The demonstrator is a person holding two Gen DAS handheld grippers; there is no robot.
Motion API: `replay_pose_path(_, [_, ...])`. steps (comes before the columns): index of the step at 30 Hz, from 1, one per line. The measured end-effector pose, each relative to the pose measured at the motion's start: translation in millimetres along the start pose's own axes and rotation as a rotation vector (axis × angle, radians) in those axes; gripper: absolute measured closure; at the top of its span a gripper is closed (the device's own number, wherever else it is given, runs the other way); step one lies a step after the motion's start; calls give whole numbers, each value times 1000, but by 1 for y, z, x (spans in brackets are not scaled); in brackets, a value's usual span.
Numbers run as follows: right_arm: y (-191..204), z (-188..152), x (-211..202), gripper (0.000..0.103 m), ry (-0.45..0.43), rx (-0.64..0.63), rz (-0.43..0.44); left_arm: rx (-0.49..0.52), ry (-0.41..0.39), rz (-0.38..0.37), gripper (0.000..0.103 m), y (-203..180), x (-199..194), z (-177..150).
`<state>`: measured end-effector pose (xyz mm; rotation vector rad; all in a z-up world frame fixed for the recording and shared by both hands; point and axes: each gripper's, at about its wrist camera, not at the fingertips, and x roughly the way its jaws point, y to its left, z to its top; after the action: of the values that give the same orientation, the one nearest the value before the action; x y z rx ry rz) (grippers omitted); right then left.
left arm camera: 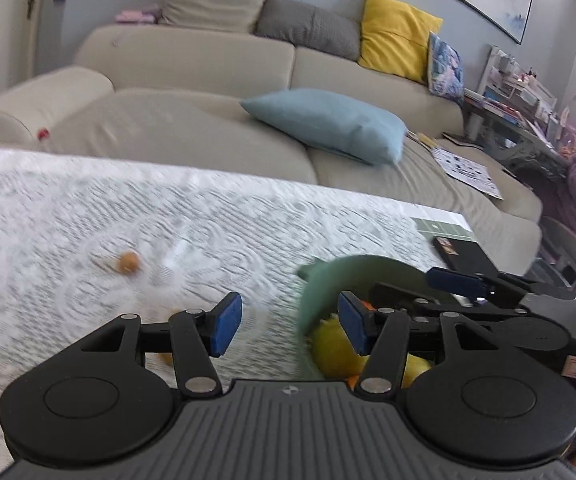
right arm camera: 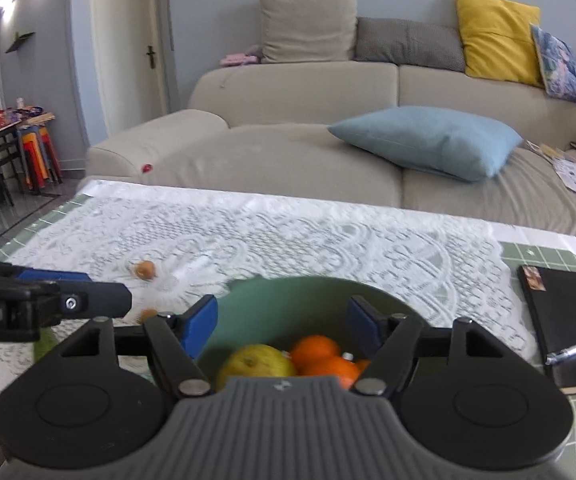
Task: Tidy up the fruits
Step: 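Open both tools to release the oranges and withdraw from the colander, then grasp a brown kiwi with the left tool while the right tool grasps another kiwi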
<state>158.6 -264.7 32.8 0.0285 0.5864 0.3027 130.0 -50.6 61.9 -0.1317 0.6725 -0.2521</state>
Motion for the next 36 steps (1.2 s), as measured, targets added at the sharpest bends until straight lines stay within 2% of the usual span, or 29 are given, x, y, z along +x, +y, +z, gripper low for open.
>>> replay_pose_path(10, [59,1,9,34,-23,-58,91,-63,-36,104,38,60,-21,0])
replay_pose_path(17, [97,-3,26,35,-9,-107,172,-107,-19,133,38,99,-21,-6])
replay_pose_path(27, [138,-12,59,55,39,-191,222,-149,-1,96,38,140,-18,-15])
replay_pose_path(30, [148,-15,71,58,74,-220,217,-158,22,94,38,150,-13,-16])
replay_pose_path(34, [158,-21,92,73,155,-240,200,-141,59,63,41,155,-7,-17])
replay_pose_path(36, [158,-23,101,74,191,-238,198,-124,81,30,43,156,-5,-18])
